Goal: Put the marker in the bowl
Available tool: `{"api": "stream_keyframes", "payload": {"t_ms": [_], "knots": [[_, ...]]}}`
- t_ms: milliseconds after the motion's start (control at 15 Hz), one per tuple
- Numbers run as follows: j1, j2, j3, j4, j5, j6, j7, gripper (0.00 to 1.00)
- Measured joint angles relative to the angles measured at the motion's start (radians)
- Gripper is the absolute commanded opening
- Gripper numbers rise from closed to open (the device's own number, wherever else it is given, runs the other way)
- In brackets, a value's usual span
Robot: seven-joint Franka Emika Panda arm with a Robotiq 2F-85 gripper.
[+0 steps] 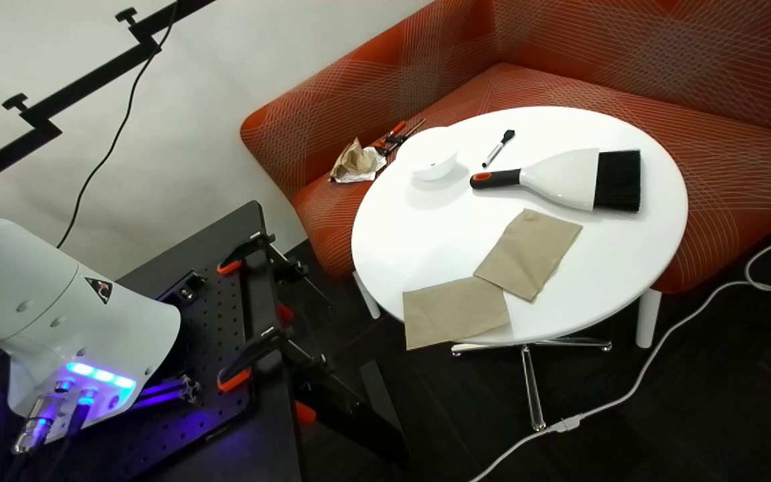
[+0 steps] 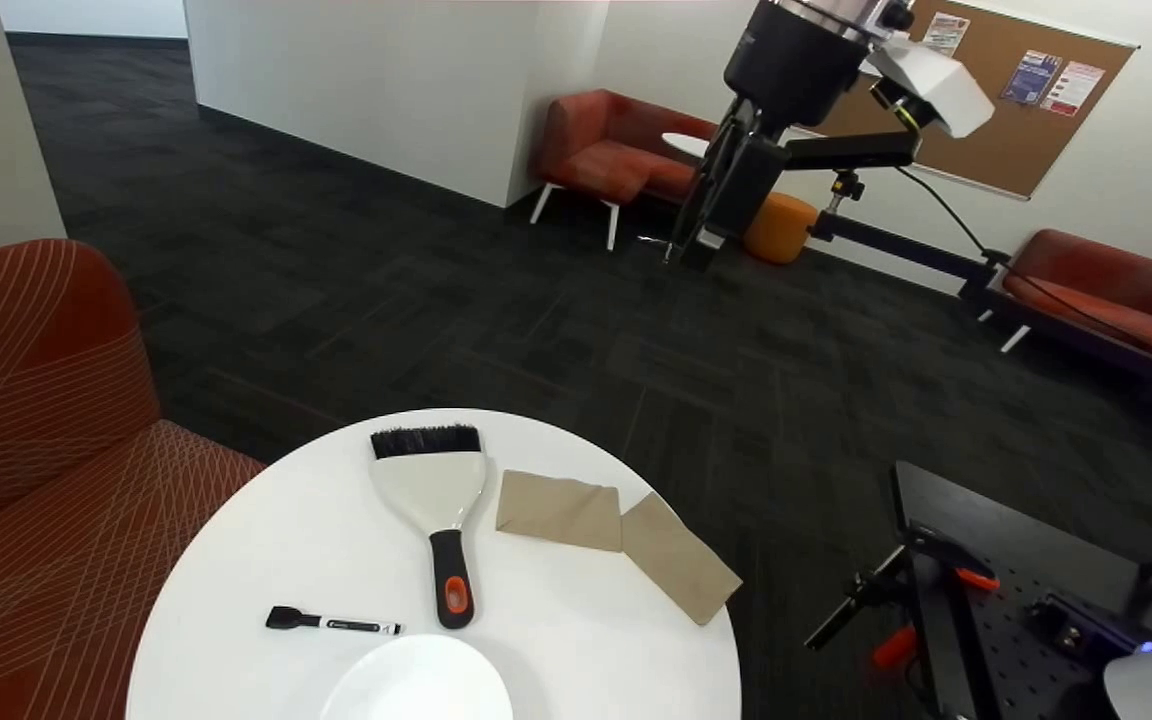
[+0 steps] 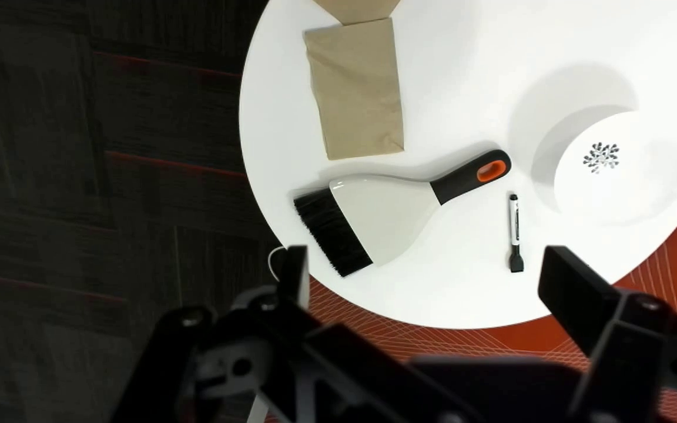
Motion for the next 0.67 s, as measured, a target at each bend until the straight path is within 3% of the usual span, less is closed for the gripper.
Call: {"api": "stream_keyframes", "payload": {"t_ms": [667], "knots": [[0.051,0.111,0.076,0.046,0.002,0.037,0.007,1.0]]}}
